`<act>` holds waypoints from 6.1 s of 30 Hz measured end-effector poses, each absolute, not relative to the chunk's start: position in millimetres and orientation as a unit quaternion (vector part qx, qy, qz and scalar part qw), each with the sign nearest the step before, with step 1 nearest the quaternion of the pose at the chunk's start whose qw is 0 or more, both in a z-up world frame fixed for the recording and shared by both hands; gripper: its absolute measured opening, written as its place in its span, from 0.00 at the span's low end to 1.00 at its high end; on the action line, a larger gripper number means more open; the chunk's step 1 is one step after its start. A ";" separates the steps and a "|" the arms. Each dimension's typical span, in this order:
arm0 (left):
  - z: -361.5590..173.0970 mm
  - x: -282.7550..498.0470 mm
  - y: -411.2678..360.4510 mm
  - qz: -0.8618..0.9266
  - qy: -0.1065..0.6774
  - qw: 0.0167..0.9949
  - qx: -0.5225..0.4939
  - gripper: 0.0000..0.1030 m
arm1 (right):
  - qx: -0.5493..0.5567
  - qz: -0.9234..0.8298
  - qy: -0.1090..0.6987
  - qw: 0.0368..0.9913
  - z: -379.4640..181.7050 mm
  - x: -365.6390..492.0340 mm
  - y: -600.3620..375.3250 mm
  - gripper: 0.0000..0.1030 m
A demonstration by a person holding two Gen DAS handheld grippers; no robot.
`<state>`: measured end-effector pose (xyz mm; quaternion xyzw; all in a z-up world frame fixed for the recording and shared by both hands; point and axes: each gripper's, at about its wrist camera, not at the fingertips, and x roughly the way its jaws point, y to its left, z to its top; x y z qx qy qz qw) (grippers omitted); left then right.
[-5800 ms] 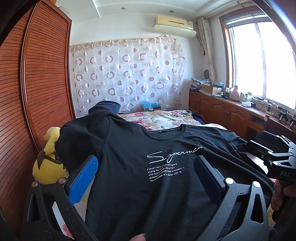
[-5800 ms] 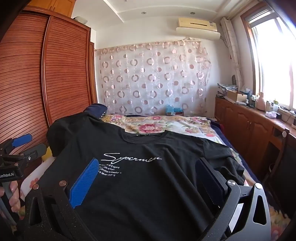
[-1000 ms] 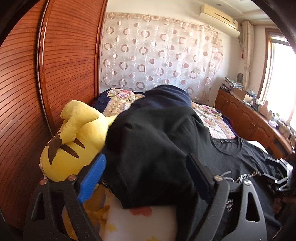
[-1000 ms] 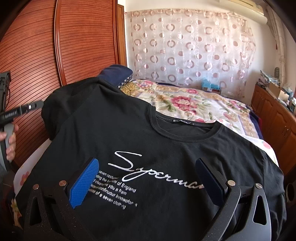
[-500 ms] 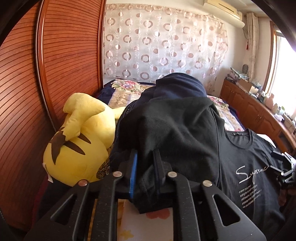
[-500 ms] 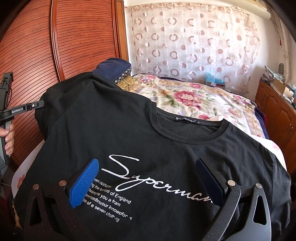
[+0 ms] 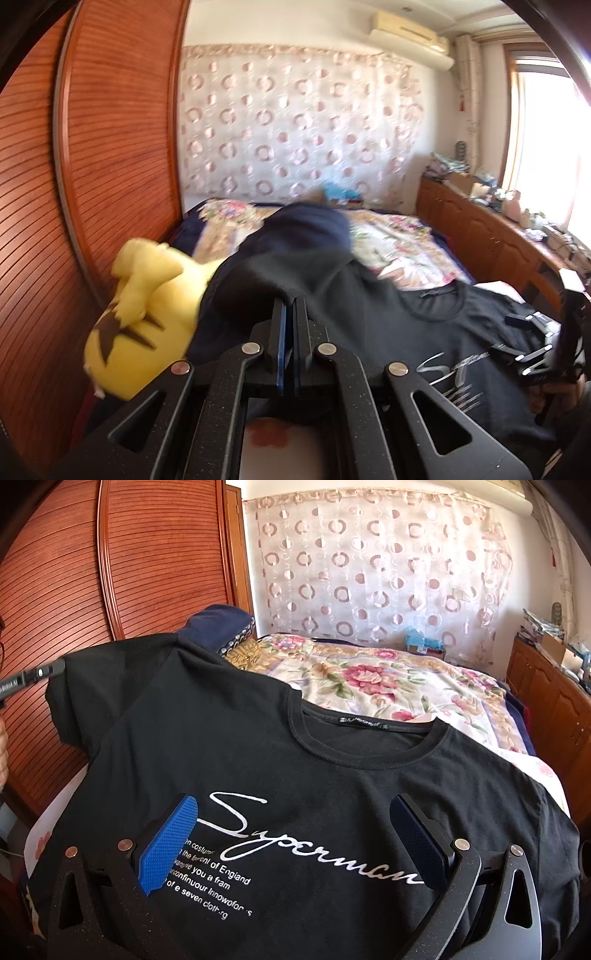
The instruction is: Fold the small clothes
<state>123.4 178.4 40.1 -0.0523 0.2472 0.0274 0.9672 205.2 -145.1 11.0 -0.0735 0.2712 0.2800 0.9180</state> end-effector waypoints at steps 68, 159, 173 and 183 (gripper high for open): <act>-17.5 118.3 129.7 -0.051 0.323 0.943 -0.059 0.75 | -0.140 0.314 0.348 0.872 -8.5 299.5 -40.4 0.34; -17.9 302.4 52.0 -0.027 0.394 0.917 0.045 0.03 | -0.082 0.186 0.367 0.908 -53.1 254.3 -242.1 0.46; 0.9 302.3 91.7 0.021 0.376 0.925 0.049 0.04 | -0.084 0.186 0.367 0.907 -53.0 254.4 -242.4 0.47; 17.8 260.0 71.6 -0.042 0.343 0.938 0.023 0.38 | -0.086 0.185 0.367 0.907 -53.3 254.7 -242.6 0.49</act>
